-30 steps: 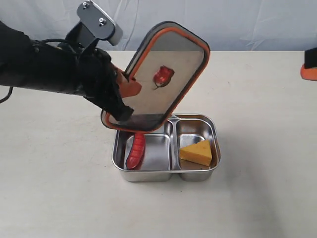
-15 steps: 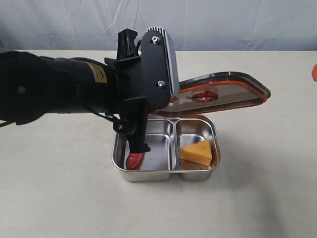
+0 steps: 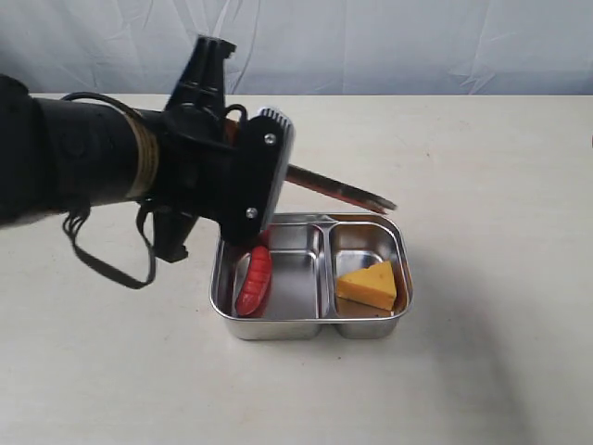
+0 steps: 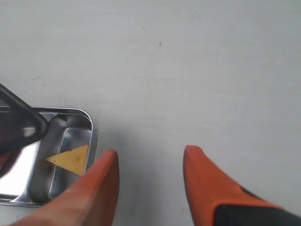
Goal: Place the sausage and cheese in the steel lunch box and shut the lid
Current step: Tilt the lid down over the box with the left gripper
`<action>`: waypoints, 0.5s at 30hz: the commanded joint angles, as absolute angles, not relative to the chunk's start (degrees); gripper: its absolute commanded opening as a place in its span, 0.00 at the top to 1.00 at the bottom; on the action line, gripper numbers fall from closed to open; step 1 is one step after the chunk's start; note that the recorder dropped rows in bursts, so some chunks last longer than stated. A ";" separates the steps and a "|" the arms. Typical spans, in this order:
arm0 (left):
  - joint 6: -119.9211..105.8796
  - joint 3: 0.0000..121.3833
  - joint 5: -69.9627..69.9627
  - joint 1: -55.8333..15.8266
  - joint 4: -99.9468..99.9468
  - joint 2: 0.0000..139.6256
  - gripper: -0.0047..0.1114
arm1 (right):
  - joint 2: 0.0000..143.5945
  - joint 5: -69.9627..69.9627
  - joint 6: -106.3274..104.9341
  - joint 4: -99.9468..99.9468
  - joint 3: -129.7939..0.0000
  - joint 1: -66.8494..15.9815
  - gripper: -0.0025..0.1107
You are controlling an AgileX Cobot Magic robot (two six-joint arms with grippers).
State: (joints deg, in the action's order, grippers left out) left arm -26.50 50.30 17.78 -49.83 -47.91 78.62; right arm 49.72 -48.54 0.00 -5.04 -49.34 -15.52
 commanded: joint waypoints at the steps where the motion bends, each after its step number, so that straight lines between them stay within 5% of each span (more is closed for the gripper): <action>1: 16.68 46.01 34.34 -54.72 -84.23 76.31 0.96 | 49.41 -48.60 0.00 -4.36 -49.44 -15.48 0.59; 6: 42.71 41.40 41.27 -61.14 -99.95 76.45 0.96 | 49.41 -48.47 0.00 -4.54 -49.44 -15.48 0.59; 15: 50.82 36.77 55.50 -69.83 -99.95 84.02 0.96 | 49.41 -49.11 0.00 -4.54 -49.44 -15.48 0.59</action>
